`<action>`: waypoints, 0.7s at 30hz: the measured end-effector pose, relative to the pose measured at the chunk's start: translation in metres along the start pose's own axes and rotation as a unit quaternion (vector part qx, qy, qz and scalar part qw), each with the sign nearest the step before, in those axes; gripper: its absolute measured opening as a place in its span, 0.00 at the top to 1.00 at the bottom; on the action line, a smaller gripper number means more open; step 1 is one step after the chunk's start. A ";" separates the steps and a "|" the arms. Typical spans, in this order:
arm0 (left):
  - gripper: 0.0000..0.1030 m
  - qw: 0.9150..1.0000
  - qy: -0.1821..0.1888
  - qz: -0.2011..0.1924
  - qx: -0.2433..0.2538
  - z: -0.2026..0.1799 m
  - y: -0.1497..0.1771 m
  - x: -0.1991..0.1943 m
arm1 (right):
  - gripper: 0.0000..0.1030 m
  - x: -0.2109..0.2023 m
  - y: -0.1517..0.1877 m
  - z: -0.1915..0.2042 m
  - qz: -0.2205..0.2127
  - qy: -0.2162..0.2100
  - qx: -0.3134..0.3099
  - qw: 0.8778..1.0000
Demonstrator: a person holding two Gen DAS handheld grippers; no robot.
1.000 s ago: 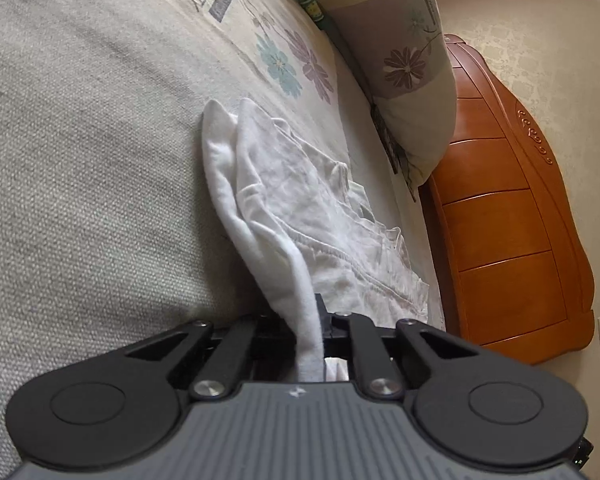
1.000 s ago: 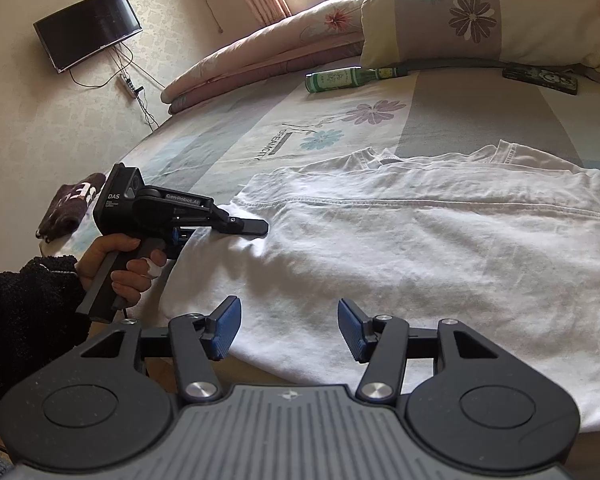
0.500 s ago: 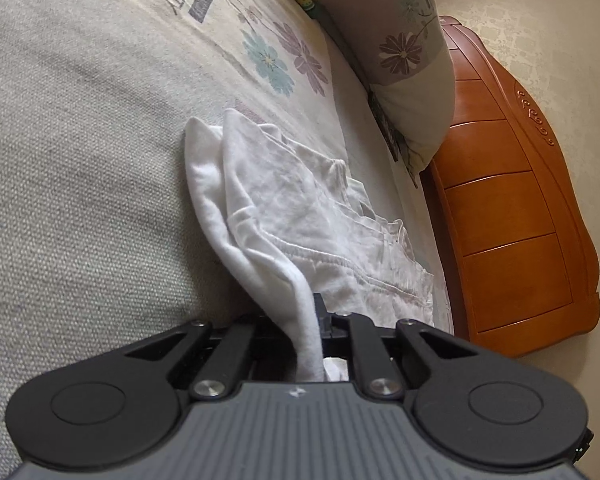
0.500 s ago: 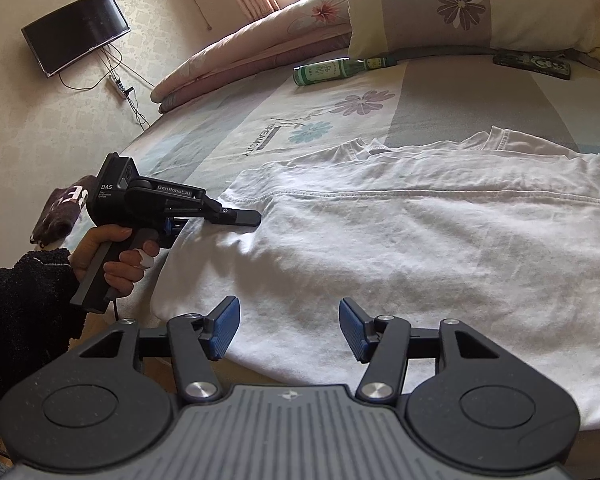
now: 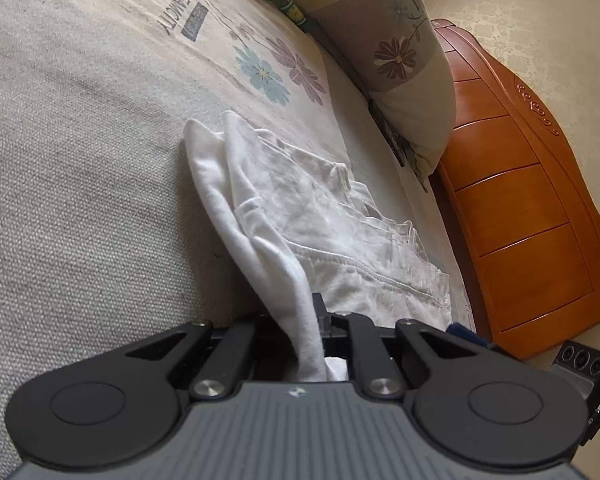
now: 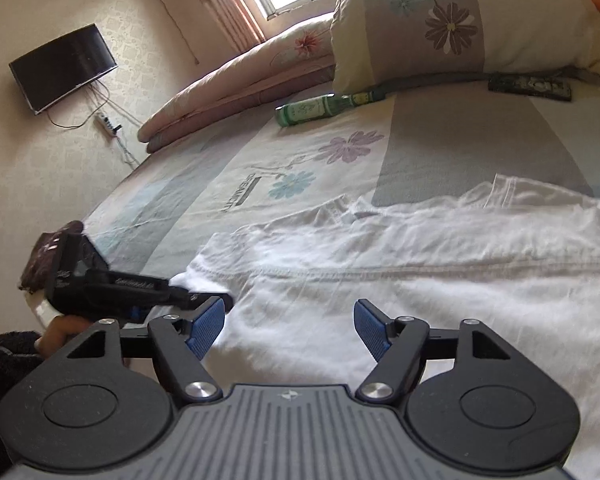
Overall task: Fold clothes
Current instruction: 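Close the left gripper on the white shirt's edge and hold it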
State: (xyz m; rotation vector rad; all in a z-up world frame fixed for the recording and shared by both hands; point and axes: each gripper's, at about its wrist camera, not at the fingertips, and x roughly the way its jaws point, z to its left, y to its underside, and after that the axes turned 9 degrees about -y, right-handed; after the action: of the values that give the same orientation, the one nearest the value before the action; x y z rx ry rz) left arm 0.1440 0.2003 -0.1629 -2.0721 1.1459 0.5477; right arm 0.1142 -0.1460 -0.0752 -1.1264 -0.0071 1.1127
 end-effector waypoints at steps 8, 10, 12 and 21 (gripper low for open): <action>0.89 1.000 0.002 -0.001 -0.001 -0.003 -0.001 0.002 | 0.17 0.056 -0.011 -0.035 -0.006 0.063 -0.013 0.998; 0.89 1.000 0.003 -0.002 0.001 -0.002 -0.001 0.002 | 0.14 0.058 -0.018 -0.035 -0.002 0.067 -0.004 0.998; 0.89 1.000 0.005 -0.003 0.001 -0.001 0.000 0.002 | 0.14 0.055 -0.023 -0.031 0.008 0.075 0.018 0.997; 0.89 1.000 0.004 -0.007 0.007 0.002 0.002 0.001 | 0.08 0.028 0.018 -0.012 0.003 0.069 0.109 0.992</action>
State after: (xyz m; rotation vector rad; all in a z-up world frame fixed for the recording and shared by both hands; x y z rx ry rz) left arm 0.1429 0.2000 -0.1656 -2.0714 1.1343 0.5248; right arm 0.1214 -0.1354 -0.1082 -1.0038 0.2211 1.0118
